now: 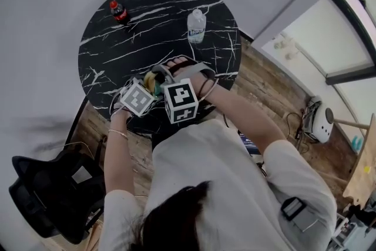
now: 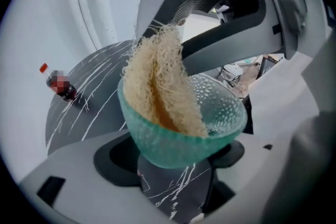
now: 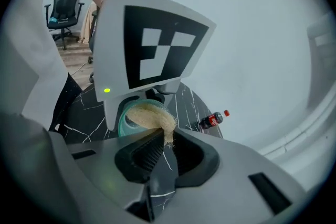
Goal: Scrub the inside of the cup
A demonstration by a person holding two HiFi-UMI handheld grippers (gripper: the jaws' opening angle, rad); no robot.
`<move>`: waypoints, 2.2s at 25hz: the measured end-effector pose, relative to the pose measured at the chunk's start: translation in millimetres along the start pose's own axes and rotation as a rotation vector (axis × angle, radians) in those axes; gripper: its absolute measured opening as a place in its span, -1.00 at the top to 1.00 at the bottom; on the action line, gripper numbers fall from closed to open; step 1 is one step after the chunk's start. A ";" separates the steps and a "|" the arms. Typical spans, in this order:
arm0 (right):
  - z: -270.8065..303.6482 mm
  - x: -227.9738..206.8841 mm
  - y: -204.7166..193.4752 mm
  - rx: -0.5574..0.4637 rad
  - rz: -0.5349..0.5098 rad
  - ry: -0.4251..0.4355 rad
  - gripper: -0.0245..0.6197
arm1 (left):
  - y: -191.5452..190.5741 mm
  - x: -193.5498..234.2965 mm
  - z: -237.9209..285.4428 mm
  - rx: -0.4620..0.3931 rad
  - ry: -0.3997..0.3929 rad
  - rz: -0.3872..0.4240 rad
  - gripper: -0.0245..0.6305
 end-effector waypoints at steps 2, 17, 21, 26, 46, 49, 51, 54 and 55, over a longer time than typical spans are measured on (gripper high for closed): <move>2.4 -2.5 -1.2 0.020 0.026 -0.018 0.71 | -0.2 4.7 -3.9 0.012 0.046 0.008 -0.16; 9.9 -4.4 -17.2 0.100 0.164 -0.029 0.71 | 7.9 7.4 -25.5 0.034 0.131 0.213 -0.12; 8.1 -2.1 -21.2 0.131 0.157 -0.005 0.71 | 10.8 6.3 -30.7 0.022 0.146 0.250 -0.12; 5.0 5.8 -26.8 0.162 0.120 0.066 0.71 | 12.5 1.3 -31.4 0.038 0.138 0.303 -0.12; -26.7 43.2 -15.4 0.016 0.195 0.346 0.74 | -4.5 -18.3 -37.0 0.078 0.139 0.374 -0.12; -32.6 40.7 -12.7 -0.019 0.251 0.359 0.74 | -4.7 -20.8 -37.3 0.080 0.141 0.379 -0.12; -35.0 39.4 -11.3 -0.038 0.290 0.367 0.75 | -4.6 -23.2 -37.0 0.079 0.140 0.381 -0.12; -36.7 37.1 -10.9 -0.063 0.368 0.371 0.75 | -4.8 -26.7 -35.9 0.077 0.139 0.374 -0.12; -36.9 35.6 -10.8 -0.074 0.405 0.371 0.75 | -5.1 -27.4 -35.9 0.075 0.139 0.371 -0.12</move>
Point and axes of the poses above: the fingertips, and each gripper's own axes: z forward along the fingers, x to its left, y out of its top, the point moved 8 cm from there along -z, backward along the fingers, and after that the axes turned 13 degrees about z, right-handed, at the moved point
